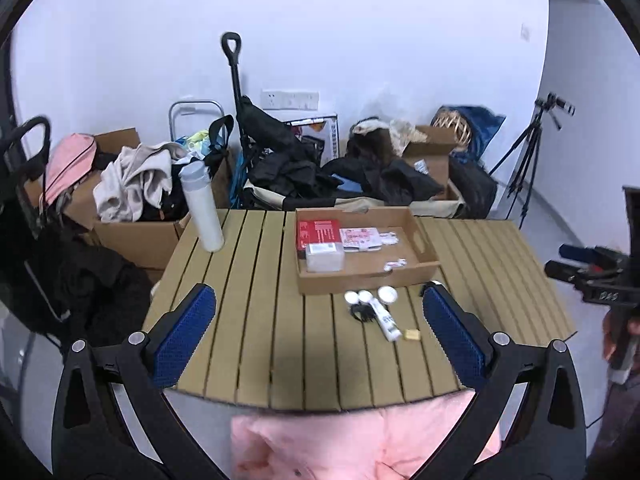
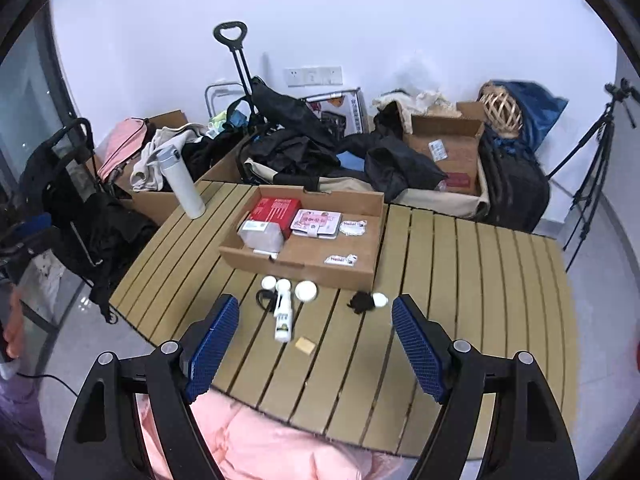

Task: Organize objects
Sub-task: 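Place the pink card in the tray and open the right tool, then pull the right tool back from the table, then reach the right tool to the yellow sponge and grasp it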

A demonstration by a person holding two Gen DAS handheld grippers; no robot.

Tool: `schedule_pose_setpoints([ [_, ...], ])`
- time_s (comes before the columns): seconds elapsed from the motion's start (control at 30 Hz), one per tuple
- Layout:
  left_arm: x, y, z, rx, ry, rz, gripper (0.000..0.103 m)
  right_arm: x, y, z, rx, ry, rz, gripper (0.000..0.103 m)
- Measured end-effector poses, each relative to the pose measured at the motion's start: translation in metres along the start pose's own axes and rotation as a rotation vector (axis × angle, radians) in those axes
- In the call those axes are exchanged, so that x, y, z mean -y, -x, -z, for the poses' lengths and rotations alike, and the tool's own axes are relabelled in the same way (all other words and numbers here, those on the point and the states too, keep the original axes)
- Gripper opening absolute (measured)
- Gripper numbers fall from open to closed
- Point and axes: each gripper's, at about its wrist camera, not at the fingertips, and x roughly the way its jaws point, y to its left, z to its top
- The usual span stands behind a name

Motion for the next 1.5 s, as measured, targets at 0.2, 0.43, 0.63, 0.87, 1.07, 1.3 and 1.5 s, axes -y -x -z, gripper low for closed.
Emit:
schedule_pose_setpoints([
  [0.2, 0.008, 0.049, 0.088, 0.028, 0.006, 0.076, 0.103, -0.043, 0.044, 0.078, 0.064, 0.035, 0.018, 0.082],
  [0.43, 0.018, 0.046, 0.174, -0.089, -0.027, 0.074, 0.103, -0.098, 0.047, 0.188, 0.039, -0.045, -0.083, 0.082],
  [0.63, 0.023, 0.042, 0.183, -0.109, -0.032, 0.075, 0.103, -0.124, 0.021, 0.199, -0.02, 0.002, -0.054, 0.082],
  [0.87, 0.021, 0.026, 0.192, -0.162, -0.016, 0.057, 0.103, -0.117, 0.009, 0.208, -0.053, -0.03, -0.021, 0.082],
  [1.07, 0.024, 0.003, 0.2, -0.219, -0.017, 0.081, 0.103, -0.097, -0.007, 0.215, -0.065, -0.105, -0.029, 0.082],
  [1.3, 0.026, -0.053, 0.213, -0.333, 0.023, 0.191, 0.103, -0.08, -0.054, 0.235, -0.16, -0.147, -0.085, 0.082],
  [1.5, 0.022, -0.124, 0.179, -0.295, 0.001, 0.135, 0.098, -0.06, -0.098, 0.22, -0.142, -0.101, -0.028, 0.082],
])
